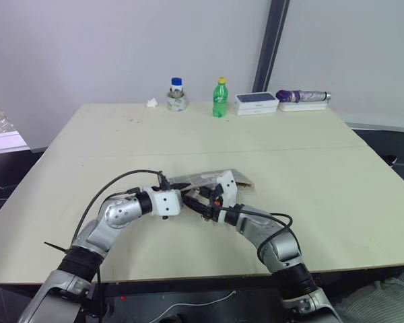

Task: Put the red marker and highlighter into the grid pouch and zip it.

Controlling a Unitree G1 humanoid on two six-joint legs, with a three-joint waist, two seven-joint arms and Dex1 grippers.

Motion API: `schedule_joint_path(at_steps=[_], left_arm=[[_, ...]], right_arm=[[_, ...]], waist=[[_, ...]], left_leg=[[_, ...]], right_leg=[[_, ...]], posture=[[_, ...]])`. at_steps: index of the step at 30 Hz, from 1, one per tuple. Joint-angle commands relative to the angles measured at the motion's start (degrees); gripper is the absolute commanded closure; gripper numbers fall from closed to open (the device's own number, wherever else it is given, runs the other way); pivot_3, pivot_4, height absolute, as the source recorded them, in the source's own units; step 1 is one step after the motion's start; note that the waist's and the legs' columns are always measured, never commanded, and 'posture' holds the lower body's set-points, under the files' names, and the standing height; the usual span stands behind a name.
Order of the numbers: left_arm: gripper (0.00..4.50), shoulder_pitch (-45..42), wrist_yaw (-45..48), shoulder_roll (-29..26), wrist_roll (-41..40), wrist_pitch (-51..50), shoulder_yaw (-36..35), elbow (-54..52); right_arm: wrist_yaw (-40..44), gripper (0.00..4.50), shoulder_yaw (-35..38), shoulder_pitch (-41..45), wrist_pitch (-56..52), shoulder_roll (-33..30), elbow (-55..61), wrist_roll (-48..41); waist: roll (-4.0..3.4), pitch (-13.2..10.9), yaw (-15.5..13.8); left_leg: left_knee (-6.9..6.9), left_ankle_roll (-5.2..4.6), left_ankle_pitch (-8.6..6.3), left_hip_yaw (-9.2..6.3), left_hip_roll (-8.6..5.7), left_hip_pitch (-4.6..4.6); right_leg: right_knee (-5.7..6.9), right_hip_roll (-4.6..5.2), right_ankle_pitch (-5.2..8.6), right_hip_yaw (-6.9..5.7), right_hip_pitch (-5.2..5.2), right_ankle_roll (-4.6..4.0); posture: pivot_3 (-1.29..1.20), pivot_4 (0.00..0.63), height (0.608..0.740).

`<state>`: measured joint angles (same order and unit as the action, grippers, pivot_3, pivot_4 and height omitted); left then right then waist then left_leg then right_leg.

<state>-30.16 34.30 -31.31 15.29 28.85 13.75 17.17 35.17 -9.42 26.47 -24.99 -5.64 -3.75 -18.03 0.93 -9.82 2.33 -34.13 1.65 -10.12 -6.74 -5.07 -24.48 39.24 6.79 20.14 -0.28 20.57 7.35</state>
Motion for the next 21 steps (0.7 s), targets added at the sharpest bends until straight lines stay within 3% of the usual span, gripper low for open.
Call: schedule_joint_path(at_steps=[1, 3, 9, 14, 20, 21], left_arm=[[4.5, 0.0, -0.1, -0.3, -1.0, 0.1, -0.9, -2.0], [4.5, 0.5, -0.1, -0.5, -1.0, -0.1, -1.0, -2.2], [4.5, 1.7, 0.2, -2.0, -1.6, -0.3, -2.1, -1.3], [4.5, 2.9, 1.1, -4.0, -3.5, -0.1, -3.0, -0.4], [4.5, 4.2, 6.1, -5.5, -10.2, -0.6, -4.4, 1.6], [4.12, 5.0, 10.3, -4.9, -15.9, -4.6, -4.8, -0.3]], right_arm=[[0.0, 3.62, -0.1, 0.0, 1.4, -0.2, 0.5, 0.8], [-0.1, 4.44, 0.6, -0.3, 1.2, -1.1, 0.7, 1.0], [3.3, 4.44, 2.6, -2.1, 3.3, -11.1, 0.3, 3.5], [5.4, 4.44, 8.6, -1.2, 3.5, -19.6, -2.0, 2.3], [6.8, 4.44, 12.8, -0.6, 5.9, -25.4, -6.7, 2.6], [7.0, 4.16, 12.3, -1.0, 5.7, -25.0, -5.9, 2.2]], waist=[[0.0, 0.0, 0.1], [0.0, 0.0, 0.1], [0.0, 0.0, -0.2], [-0.02, 0.0, 0.0], [-0.02, 0.0, 0.2], [-0.02, 0.0, 0.2]], left_leg=[[0.0, 0.0, 0.0, 0.0, 0.0, 0.0], [0.0, 0.0, 0.0, 0.0, 0.0, 0.0], [-0.01, -0.01, 0.0, 0.01, -0.02, 0.0], [0.01, -0.01, -0.01, 0.02, -0.01, 0.0], [0.01, -0.01, -0.01, 0.04, 0.02, 0.0], [0.02, -0.01, -0.01, 0.04, 0.02, 0.0]], right_leg=[[0.01, 0.0, 0.0, 0.0, 0.0, 0.0], [0.01, 0.0, 0.0, 0.0, 0.01, 0.0], [-0.01, 0.01, 0.0, 0.0, -0.01, 0.0], [-0.01, 0.01, 0.0, 0.01, 0.0, 0.0], [-0.02, 0.01, 0.0, 0.01, -0.01, 0.0], [-0.02, 0.01, 0.0, 0.01, -0.01, 0.0]], posture=[[0.0, 0.15, 0.74], [0.0, 0.15, 0.74], [0.0, 0.15, 0.74], [0.0, 0.15, 0.74], [0.0, 0.15, 0.74], [0.0, 0.15, 0.74]])
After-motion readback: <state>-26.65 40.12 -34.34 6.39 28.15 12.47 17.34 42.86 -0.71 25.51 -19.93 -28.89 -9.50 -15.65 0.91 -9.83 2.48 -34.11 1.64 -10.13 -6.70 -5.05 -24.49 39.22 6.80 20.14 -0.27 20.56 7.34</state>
